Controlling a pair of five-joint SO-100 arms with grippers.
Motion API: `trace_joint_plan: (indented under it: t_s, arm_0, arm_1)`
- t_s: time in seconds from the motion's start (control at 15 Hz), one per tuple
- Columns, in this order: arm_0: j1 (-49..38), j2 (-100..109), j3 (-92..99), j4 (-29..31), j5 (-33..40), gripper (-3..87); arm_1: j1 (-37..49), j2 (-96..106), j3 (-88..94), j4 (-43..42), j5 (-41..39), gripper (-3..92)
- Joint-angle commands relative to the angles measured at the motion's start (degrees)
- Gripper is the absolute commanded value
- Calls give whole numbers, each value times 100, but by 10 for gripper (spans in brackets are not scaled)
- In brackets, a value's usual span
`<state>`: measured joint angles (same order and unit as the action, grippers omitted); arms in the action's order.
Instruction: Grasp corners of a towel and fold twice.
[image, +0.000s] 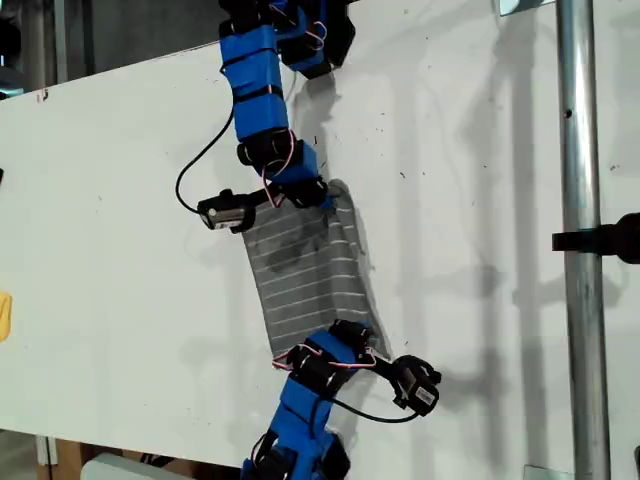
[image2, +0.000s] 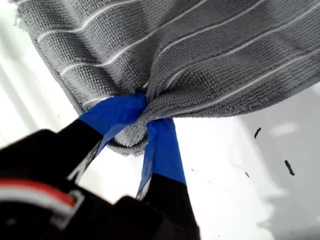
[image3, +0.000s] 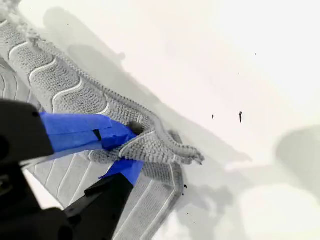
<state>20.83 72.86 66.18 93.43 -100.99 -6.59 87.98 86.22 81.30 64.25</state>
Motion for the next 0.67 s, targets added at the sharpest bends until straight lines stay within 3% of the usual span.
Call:
trace_joint_plan:
  t_s: [0.0, 0.4, 0.6]
  arm_0:
    - [-413, 422, 0, 176, 431, -28]
    - [-2566, 1011, 1521, 281, 1854, -28]
    - [-3753, 1169, 1969, 308, 2496, -28]
  arm_1:
    - [615, 316, -123, -229, -352, -3]
    - [3032, -378, -352, -1257, -2522, -3]
    - [3797, -1099, -1195, -1652, -3252, -3]
